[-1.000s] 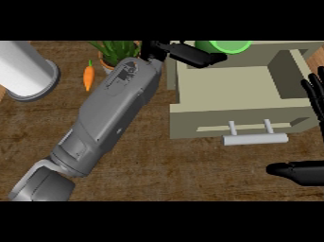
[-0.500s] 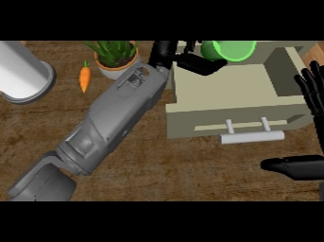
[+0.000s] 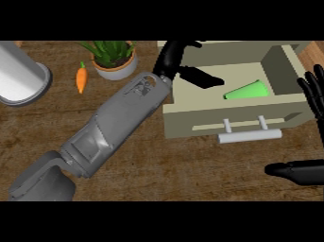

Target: Pick up the cup, place it into the drawer and close the drawer

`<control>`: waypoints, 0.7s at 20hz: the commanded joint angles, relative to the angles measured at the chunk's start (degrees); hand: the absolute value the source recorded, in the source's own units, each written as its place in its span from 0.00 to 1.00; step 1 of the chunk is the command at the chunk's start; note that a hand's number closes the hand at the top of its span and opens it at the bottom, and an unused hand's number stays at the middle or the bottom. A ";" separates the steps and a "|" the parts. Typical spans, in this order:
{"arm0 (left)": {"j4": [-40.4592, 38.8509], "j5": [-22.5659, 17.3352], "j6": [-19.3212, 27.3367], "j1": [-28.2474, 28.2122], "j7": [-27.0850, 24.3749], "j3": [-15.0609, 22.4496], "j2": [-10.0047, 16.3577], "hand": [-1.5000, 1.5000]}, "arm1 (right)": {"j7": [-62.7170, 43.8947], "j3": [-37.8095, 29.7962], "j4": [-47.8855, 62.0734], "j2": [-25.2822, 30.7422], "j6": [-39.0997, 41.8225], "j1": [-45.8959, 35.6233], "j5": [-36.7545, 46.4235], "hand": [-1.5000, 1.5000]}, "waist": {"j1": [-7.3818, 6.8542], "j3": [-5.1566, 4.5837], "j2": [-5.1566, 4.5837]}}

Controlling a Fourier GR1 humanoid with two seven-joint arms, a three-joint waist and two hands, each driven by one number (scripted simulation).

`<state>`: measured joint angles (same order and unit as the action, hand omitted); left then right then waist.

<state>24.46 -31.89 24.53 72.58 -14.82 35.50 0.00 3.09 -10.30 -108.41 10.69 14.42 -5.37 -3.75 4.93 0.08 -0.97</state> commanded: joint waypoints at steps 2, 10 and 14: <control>2.12 -1.62 5.39 -2.23 -1.22 4.81 0.00 0.00 | -2.14 -0.13 -0.64 0.28 0.50 -2.57 -2.23 0.00 | 0.86 -0.03 -0.21; 7.27 -6.73 6.51 0.76 -6.43 1.16 0.00 0.00 | -3.73 -0.18 -1.67 0.45 7.20 -0.60 -13.10 1.00 | -1.03 -0.04 0.46; 5.11 -7.22 3.72 1.55 -7.83 -2.45 0.00 0.00 | -3.60 -0.17 -5.39 3.31 9.63 2.79 -11.14 1.00 | -2.64 -0.07 0.66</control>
<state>30.14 -38.02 29.65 73.09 -21.41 35.72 0.00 -0.10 -10.58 -111.01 12.04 21.22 -5.43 -14.44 3.25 0.03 -0.52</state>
